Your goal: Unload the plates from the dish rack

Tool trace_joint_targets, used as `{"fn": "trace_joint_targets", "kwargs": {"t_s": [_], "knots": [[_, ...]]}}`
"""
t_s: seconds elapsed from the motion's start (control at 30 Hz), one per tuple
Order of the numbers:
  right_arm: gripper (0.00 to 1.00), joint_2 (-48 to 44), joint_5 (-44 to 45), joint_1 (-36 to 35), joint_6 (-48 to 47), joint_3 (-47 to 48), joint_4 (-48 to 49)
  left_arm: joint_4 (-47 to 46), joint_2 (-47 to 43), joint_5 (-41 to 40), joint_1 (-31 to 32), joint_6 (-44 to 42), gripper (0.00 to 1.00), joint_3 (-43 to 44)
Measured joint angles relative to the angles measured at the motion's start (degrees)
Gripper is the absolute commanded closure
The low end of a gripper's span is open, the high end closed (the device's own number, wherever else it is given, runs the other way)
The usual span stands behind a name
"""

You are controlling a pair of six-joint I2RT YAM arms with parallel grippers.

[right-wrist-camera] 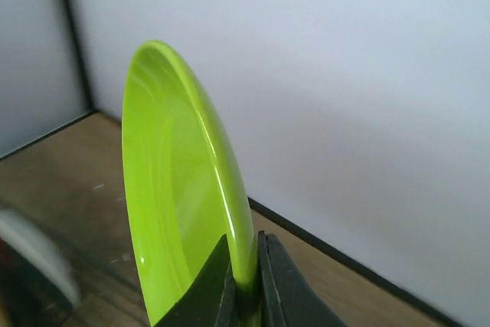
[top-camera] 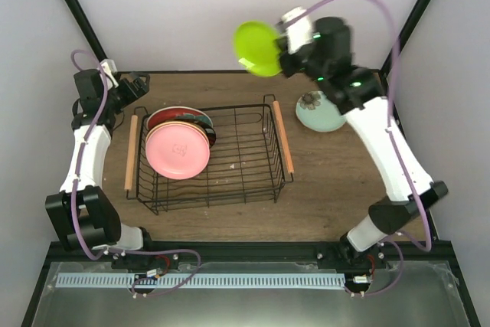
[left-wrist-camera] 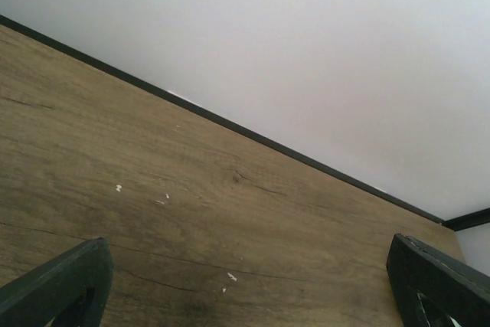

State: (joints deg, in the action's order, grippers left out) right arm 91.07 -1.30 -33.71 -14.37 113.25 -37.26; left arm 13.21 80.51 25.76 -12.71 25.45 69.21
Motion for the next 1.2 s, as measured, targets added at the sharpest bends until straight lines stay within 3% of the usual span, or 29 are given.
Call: {"fn": "trace_joint_targets", "kwargs": {"t_s": [0.2, 0.43, 0.67, 1.13, 1.2], "knots": [[0.99, -4.59, 0.55, 21.38, 16.37, -2.56, -5.90, 0.04, 0.02, 0.00, 0.44, -0.13, 0.00, 0.00], [0.99, -9.62, -5.73, 36.83, 30.08, -28.79, -10.47, 0.20, 0.02, 0.00, 1.05, -0.52, 0.00, 0.02], [0.99, -16.85, -13.25, 41.64, 36.83, -51.10, -10.32, 0.79, 0.02, 0.02, 1.29, -1.20, 0.00, 0.02], [0.99, -18.58, -14.25, 44.22, 40.59, -67.36, -2.89, 1.09, 0.22, 0.00, 1.68, -1.49, 0.00, 0.02], [0.94, -18.47, -13.92, 44.54, 40.85, -68.57, -2.12, 1.09, 0.22, 0.00, 1.75, -1.49, 0.00, 0.00]]}}
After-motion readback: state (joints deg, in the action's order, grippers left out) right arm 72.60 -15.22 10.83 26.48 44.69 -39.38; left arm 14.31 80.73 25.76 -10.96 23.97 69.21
